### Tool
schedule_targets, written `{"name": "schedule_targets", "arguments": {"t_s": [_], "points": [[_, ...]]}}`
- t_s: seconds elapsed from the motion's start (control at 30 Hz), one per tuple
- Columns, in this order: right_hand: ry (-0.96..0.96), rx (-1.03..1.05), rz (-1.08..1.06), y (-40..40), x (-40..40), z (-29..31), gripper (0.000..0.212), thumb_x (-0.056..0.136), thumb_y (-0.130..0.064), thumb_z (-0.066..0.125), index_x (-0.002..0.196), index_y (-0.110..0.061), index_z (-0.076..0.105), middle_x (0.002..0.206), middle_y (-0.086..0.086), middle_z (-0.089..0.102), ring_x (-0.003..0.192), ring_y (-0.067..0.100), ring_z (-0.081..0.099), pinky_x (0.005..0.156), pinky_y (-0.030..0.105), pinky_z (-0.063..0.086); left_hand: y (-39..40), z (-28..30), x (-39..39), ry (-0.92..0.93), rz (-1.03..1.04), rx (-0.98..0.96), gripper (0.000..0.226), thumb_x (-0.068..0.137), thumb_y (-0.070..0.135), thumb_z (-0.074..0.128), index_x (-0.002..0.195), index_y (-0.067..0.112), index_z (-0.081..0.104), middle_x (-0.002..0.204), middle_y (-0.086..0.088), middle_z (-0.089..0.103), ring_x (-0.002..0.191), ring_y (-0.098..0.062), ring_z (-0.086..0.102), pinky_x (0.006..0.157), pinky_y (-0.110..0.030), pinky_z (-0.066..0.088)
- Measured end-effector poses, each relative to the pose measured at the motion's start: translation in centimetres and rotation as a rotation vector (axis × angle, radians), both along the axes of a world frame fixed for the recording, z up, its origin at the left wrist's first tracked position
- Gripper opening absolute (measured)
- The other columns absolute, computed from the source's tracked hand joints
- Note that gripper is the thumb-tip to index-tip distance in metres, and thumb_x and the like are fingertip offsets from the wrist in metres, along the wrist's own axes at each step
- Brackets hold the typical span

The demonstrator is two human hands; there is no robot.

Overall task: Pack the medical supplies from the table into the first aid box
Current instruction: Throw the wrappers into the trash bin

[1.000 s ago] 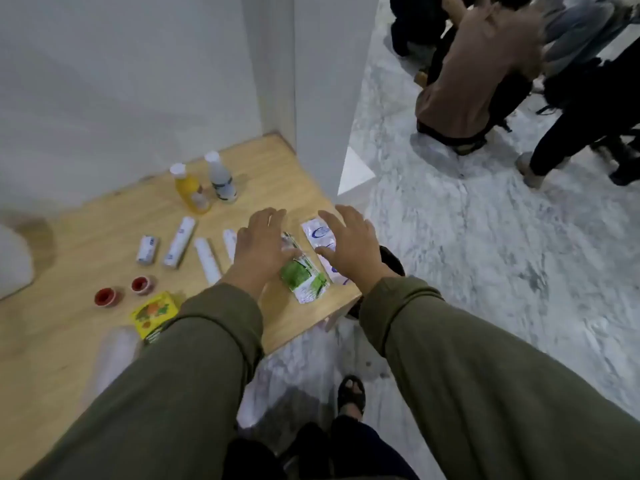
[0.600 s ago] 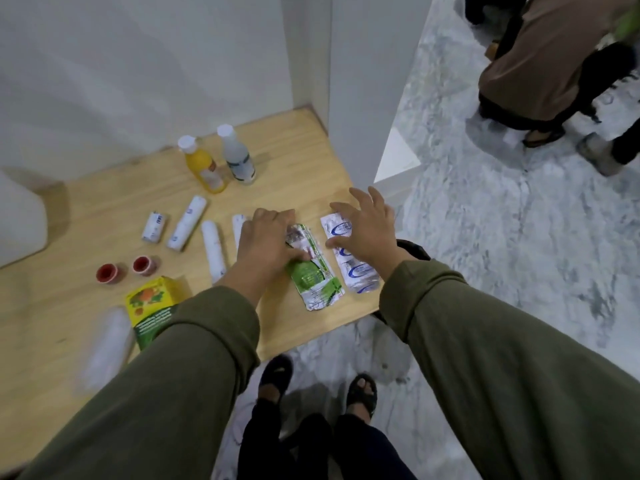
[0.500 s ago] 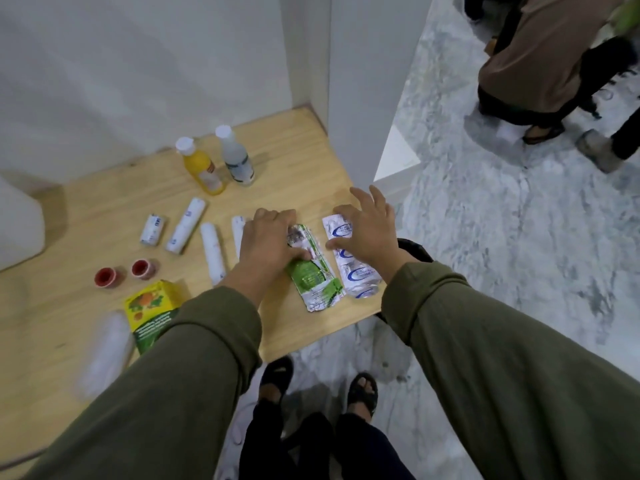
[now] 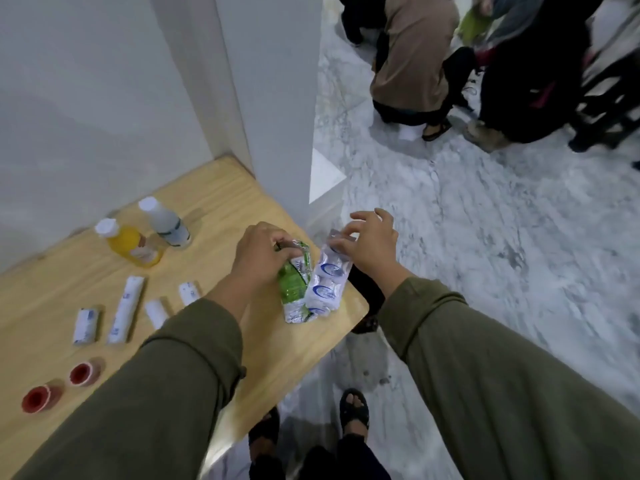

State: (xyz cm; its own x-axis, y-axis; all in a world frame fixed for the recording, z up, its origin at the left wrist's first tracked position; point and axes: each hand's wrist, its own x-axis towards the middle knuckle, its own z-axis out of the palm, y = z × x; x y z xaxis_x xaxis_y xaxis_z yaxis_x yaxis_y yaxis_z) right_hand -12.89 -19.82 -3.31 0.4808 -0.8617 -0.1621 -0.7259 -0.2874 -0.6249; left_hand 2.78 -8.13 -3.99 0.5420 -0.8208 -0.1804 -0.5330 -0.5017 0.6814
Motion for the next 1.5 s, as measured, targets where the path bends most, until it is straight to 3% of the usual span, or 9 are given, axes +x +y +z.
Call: {"name": "schedule_targets", "arguments": {"t_s": [0.13,0.3,0.43,0.77,0.93,1.03,1.23,1.4,1.5], "points": [[-0.093,-0.003,-0.264,-2.5,-4.0,2.7,0.016,0.073,-0.033,0.076,0.082,-0.021,0.068,0.127,-0.005,0.054,0.135,0.022,0.023,0.104,0.038,0.023,-5.3,2.3,-1.7,0.052,-0.103,-0.118,0.015,0.075,0.025,0.076,0.087,0.016,0.074,0.105,-0.006,0.062,0.108,-0.023,0.050,0.089,-0.029,0.036],[-0.182,-0.055,-0.531,-5.5,-9.2,3.7,0.016,0.072,-0.037,0.077,0.069,-0.027,0.065,0.120,-0.001,0.061,0.127,0.025,0.041,0.099,0.045,0.039,-12.0,3.9,-4.9,0.117,-0.274,-0.184,0.021,0.076,0.024,0.075,0.093,0.012,0.075,0.108,-0.008,0.062,0.107,-0.021,0.053,0.084,-0.021,0.034],[-0.206,-0.023,-0.607,-7.5,-11.7,1.5,0.014,0.074,-0.035,0.075,0.070,-0.026,0.066,0.121,0.000,0.060,0.126,0.023,0.040,0.100,0.042,0.037,-16.4,1.7,-6.4,0.106,-0.333,-0.135,0.022,0.074,0.026,0.077,0.093,0.015,0.076,0.112,-0.007,0.062,0.114,-0.023,0.050,0.095,-0.029,0.039],[-0.145,0.107,-0.589,-10.7,-13.2,-10.0,0.011,0.080,-0.033,0.071,0.079,-0.022,0.071,0.125,-0.001,0.056,0.131,0.021,0.028,0.105,0.044,0.030,-23.2,-9.7,-6.7,-0.003,-0.433,0.138,0.013,0.079,0.034,0.072,0.091,0.029,0.076,0.108,0.008,0.063,0.120,-0.026,0.044,0.103,-0.043,0.037],[-0.094,0.176,-0.564,-11.0,-12.1,-15.0,0.007,0.079,-0.033,0.072,0.079,-0.025,0.070,0.128,-0.003,0.054,0.133,0.022,0.025,0.109,0.046,0.028,-23.9,-13.8,-6.6,-0.026,-0.500,0.331,0.020,0.081,0.040,0.068,0.100,0.037,0.072,0.135,0.008,0.052,0.132,-0.026,0.031,0.111,-0.046,0.027],[-0.075,0.209,-0.536,-11.5,-11.1,-16.7,0.017,0.080,-0.033,0.071,0.095,-0.028,0.071,0.136,-0.003,0.048,0.137,0.020,0.020,0.111,0.047,0.026,-24.0,-14.9,-6.8,-0.092,-0.542,0.425,0.030,0.084,0.045,0.063,0.114,0.039,0.064,0.146,0.009,0.040,0.137,-0.025,0.021,0.113,-0.044,0.021],[-0.131,0.229,-0.458,-12.2,-9.6,-16.7,0.041,0.083,-0.035,0.067,0.122,-0.029,0.058,0.143,0.002,0.041,0.138,0.021,0.025,0.112,0.041,0.026,-24.1,-15.5,-6.2,-0.093,-0.512,0.391,0.048,0.083,0.047,0.063,0.129,0.041,0.050,0.150,0.001,0.036,0.139,-0.028,0.023,0.115,-0.045,0.022],[-0.271,0.262,-0.401,-11.9,-8.9,-13.3,0.057,0.084,-0.031,0.067,0.136,-0.026,0.043,0.147,0.000,0.039,0.136,0.017,0.033,0.106,0.027,0.026,-23.1,-11.9,-6.6,0.028,-0.493,0.315,0.084,0.083,0.038,0.067,0.148,0.031,0.014,0.152,-0.007,0.032,0.139,-0.029,0.031,0.110,-0.033,0.027],[-0.260,0.224,-0.362,-12.0,-8.5,-10.2,0.063,0.085,-0.034,0.065,0.141,-0.027,0.035,0.151,0.000,0.032,0.139,0.016,0.028,0.110,0.030,0.025,-22.5,-8.5,-6.5,0.025,-0.490,0.297,0.093,0.082,0.040,0.067,0.150,0.028,0.004,0.156,-0.006,0.024,0.141,-0.029,0.026,0.111,-0.034,0.025]]}}
